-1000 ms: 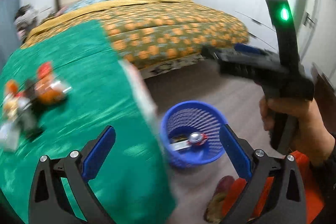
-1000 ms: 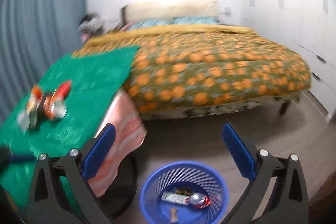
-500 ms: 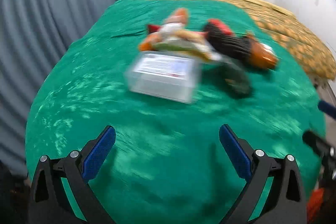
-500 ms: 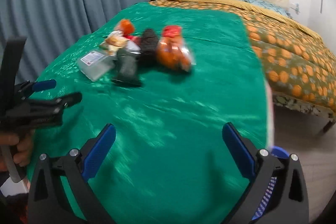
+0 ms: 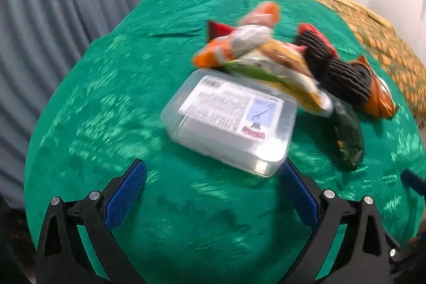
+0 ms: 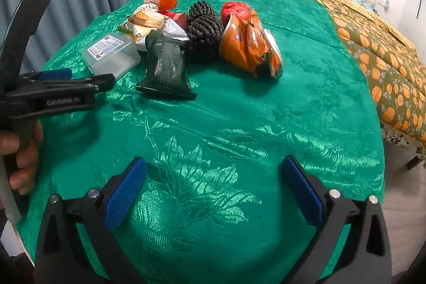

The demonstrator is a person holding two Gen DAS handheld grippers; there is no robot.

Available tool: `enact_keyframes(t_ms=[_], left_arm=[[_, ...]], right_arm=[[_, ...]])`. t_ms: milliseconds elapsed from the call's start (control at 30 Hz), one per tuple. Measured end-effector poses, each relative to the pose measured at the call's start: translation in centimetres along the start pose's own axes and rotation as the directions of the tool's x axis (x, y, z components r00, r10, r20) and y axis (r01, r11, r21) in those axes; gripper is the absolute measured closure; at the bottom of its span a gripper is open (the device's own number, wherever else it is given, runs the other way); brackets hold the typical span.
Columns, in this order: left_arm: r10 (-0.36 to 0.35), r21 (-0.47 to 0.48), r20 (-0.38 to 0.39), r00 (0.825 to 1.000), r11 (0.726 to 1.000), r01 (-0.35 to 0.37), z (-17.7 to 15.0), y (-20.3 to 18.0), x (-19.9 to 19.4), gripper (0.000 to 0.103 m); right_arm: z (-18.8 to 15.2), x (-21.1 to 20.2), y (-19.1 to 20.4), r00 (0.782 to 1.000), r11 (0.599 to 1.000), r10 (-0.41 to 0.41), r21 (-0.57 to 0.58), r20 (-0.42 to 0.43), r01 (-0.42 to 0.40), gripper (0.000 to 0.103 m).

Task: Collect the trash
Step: 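Move both open tools back over the remaining trash on the cloth, then grasp the clear plastic box with the left tool while the right tool grasps the orange Fanta bag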

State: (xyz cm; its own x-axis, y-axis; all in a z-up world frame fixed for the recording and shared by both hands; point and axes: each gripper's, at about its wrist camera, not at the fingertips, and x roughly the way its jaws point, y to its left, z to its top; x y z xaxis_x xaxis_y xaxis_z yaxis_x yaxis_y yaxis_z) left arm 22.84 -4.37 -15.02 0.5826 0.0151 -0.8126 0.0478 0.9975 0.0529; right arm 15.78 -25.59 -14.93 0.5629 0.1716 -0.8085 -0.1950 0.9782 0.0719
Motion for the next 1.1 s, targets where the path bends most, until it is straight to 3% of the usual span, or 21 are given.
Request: enact_keyframes(t_ms=[167, 300, 400, 533, 600, 767, 900, 967, 1000, 1100], left_arm=[[0.008, -0.127, -0.018, 1.0, 0.992, -0.01, -1.2, 5.6, -0.5, 0.005], [0.061, -0.211, -0.026, 0.998, 0.975, -0.065, -1.7, 9.9, -0.9, 0.005], [0.01, -0.259, -0.009, 1.0, 0.966, -0.012, -1.3, 10.9, -1.8, 0.005], [-0.113, -0.192, 0.037, 0.993, 0.974, 0.118, 1.1, 7.2, -3.1, 0.005], [-0.14, -0.158, 0.041, 0.989, 0.977, 0.145, 2.8, 4.8, -3.0, 0.005], [-0.071, -0.093, -0.04, 0.997, 0.993, 0.067, 5.4, 1.1, 0.7, 0.005], [-0.015, -0.041, -0.095, 0.995, 0.999, 0.011, 6.0, 0.7, 2.9, 0.006], [-0.028, -0.025, -0.094, 0.995, 0.999, 0.025, 5.6, 1.2, 2.9, 0.015], [-0.048, -0.02, -0.095, 0.994, 0.999, 0.046, 5.5, 1.5, 2.9, 0.027], [-0.065, 0.026, -0.088, 0.994, 0.997, 0.067, 4.8, 1.6, 1.9, 0.035]], right_arm=[[0.0, 0.1, 0.1, 1.0, 1.0, 0.002, 0.001, 0.0, -0.002, 0.004], [-0.1, 0.1, 0.1, 1.0, 1.0, 0.0, 0.001, 0.0, 0.0, 0.004], [0.0, 0.1, 0.1, 1.0, 1.0, -0.007, 0.0, 0.002, 0.007, 0.005], [0.1, 0.1, 0.1, 1.0, 1.0, -0.02, -0.005, 0.007, 0.02, 0.005], [-0.1, 0.0, 0.3, 1.0, 1.0, -0.024, -0.007, 0.009, 0.024, 0.005], [-0.1, -0.1, 0.2, 1.0, 1.0, -0.022, 0.001, 0.005, 0.022, 0.005], [-0.2, -0.1, 0.3, 1.0, 1.0, -0.025, 0.003, 0.007, 0.025, 0.005], [-0.2, -0.1, 0.3, 1.0, 1.0, -0.028, 0.005, 0.008, 0.028, 0.005], [-0.2, -0.1, 0.2, 1.0, 1.0, -0.029, 0.007, 0.008, 0.029, 0.005], [-0.1, -0.1, 0.0, 1.0, 1.0, -0.026, 0.014, 0.007, 0.026, 0.005]])
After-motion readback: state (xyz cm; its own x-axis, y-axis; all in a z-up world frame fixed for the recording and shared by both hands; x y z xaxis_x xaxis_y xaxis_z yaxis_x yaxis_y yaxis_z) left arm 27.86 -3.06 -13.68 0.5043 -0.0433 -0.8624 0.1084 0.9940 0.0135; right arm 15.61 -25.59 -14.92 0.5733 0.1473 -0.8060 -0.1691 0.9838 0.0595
